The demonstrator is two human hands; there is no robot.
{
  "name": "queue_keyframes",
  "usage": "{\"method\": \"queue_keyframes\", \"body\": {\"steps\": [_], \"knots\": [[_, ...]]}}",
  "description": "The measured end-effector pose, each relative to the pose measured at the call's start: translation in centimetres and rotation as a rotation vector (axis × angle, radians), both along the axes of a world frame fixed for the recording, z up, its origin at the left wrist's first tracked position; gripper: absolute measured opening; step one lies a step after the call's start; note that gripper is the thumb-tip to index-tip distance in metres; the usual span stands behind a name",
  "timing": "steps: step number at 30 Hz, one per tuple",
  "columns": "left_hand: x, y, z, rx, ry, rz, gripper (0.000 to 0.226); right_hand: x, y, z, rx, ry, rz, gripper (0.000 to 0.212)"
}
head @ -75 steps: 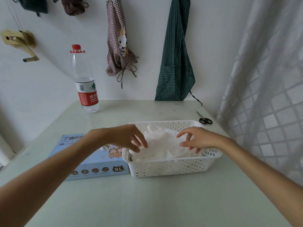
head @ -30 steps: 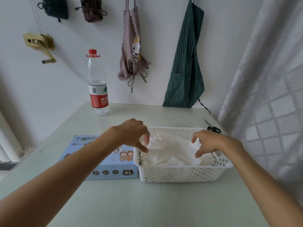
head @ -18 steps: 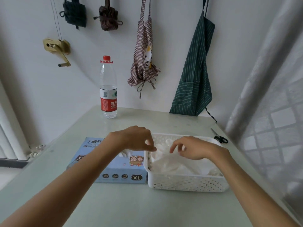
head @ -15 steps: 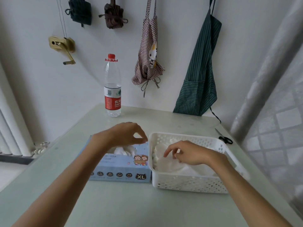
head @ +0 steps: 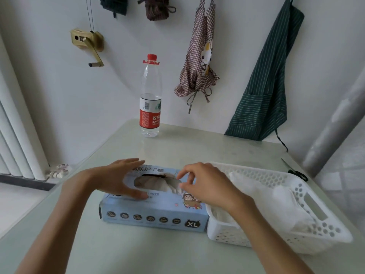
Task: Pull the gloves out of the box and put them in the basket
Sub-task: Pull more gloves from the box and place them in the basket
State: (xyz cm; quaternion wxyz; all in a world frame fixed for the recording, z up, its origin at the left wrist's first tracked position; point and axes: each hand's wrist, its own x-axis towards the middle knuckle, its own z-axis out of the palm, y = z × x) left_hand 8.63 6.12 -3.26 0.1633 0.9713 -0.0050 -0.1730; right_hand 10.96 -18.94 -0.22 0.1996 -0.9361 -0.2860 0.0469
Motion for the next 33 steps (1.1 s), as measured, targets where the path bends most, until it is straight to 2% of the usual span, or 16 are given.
{"method": "queue_keyframes", "body": {"steps": [5, 7, 9, 12, 15, 18, 21, 23, 26, 29, 31, 33], "knots": [[0.1, -0.2, 0.1, 0.032, 0.032, -0.025, 0.14, 1.0, 4.6, -1.9, -0.206, -0.163, -0.064, 0.017], [0.3, -0.4, -0.1, 0.051, 0.007, -0.017, 0.126, 1.3, 5.7, -2.4, -0.315, -0.146, -0.077, 0.024], [0.4, -0.4, -0.1, 0.051, -0.019, -0.008, 0.113, 1.8, 6.1, -2.6, -0.355, -0.109, -0.043, 0.005], [0.4, -0.3, -0.1, 0.051, -0.02, -0.006, 0.11, 2.3, 5.4, -0.8, -0.127, 0.039, 0.03, 0.013], [0.3, -0.3, 0.0, 0.049, -0.031, -0.009, 0.11, 2.7, 3.9, 1.6, 0.178, 0.12, 0.09, 0.007], [0.2, -0.2, 0.2, 0.035, -0.044, -0.022, 0.112, 2.4, 2.5, 2.0, 0.263, 0.153, 0.124, 0.009], [0.1, -0.1, 0.7, -0.014, -0.068, -0.026, 0.125, 1.5, 1.8, 1.7, 0.635, 0.181, 0.036, 0.015], [0.1, -0.2, 0.9, -0.038, -0.111, -0.027, 0.125, 1.0, 1.5, 1.7, 0.749, 0.194, -0.005, 0.017], [0.1, -1.1, 1.5, -0.243, -0.271, -0.041, 0.103, 0.4, 1.9, 1.2, 0.766, 0.207, 0.024, 0.015], [0.3, -2.7, 2.1, -0.463, -0.472, -0.103, 0.067, 0.1, 2.7, 1.0, 0.824, 0.167, 0.035, 0.012], [0.5, -3.4, 2.3, -0.554, -0.548, -0.118, 0.038, 0.1, 3.1, 0.6, 0.816, 0.125, 0.032, 0.01], [0.6, -3.7, 2.3, -0.624, -0.588, -0.096, 0.02, 0.3, 3.0, 0.3, 0.831, 0.101, -0.004, 0.009]]}}
